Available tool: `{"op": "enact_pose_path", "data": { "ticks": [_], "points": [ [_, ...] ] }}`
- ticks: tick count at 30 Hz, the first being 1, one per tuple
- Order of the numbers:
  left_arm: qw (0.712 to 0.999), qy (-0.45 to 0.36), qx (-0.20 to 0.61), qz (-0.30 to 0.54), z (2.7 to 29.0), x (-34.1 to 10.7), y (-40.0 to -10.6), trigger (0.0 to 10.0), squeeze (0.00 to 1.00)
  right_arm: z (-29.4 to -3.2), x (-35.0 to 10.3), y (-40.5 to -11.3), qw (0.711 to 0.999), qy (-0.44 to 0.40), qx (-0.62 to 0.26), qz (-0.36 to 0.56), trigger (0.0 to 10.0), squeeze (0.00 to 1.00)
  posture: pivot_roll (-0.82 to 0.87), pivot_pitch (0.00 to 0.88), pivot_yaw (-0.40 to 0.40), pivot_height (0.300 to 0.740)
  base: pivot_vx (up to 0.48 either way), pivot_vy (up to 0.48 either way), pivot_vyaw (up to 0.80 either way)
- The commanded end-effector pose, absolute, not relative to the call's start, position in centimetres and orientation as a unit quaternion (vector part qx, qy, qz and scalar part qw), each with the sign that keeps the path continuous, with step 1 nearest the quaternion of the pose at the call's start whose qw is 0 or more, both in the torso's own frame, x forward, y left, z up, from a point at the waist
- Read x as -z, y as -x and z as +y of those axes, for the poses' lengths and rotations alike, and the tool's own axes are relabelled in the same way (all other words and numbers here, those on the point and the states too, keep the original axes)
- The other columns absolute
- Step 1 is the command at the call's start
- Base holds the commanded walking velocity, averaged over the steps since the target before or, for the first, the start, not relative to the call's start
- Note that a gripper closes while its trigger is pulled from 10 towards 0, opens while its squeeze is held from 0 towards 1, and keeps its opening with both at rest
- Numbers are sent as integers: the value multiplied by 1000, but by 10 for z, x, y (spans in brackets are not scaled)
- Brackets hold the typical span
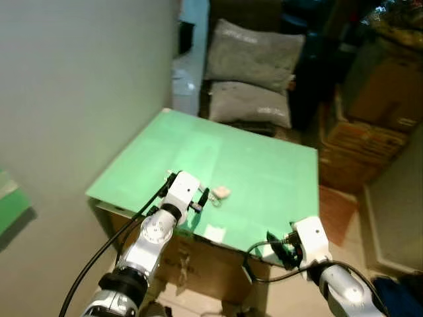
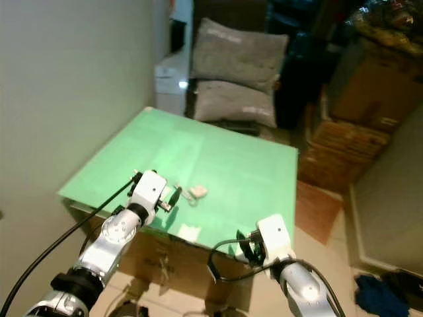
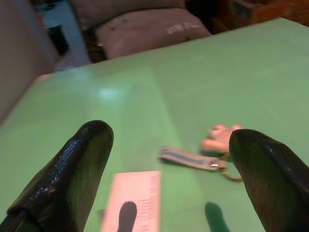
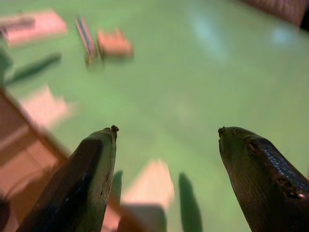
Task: Hang keys on a hook
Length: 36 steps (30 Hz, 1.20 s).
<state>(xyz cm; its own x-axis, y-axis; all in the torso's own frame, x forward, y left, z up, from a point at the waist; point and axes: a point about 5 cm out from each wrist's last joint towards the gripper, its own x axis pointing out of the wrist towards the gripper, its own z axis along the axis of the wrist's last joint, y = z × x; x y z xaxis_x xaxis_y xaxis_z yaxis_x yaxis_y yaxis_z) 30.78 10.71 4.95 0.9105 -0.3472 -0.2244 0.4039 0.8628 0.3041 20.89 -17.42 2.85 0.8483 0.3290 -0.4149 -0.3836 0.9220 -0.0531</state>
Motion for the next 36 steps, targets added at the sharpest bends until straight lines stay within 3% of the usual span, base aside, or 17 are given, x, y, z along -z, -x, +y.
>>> {"op": "enact_pose_path", "data": {
  "ticks": [1,5,12,36],
  "points": [
    [961,-183,199,57,100,-57,-312,10000,0,-173,-40,-214,962,69,-194,182,10000,0,-88,71,-94,696,0,0,0],
    [967,-180,179,20,111,-69,-315,10000,0,-171,-41,-200,954,78,-217,192,10000,0,-116,90,-83,696,0,0,0],
    [965,-208,149,57,143,-53,-313,10000,0,-160,-47,-188,944,77,-253,197,10000,0,-118,112,-82,696,0,0,0],
    [957,-206,156,132,164,-16,-286,10000,0,-148,-56,-183,930,85,-307,182,10000,0,-94,141,-106,696,0,0,0]
  ]
}}
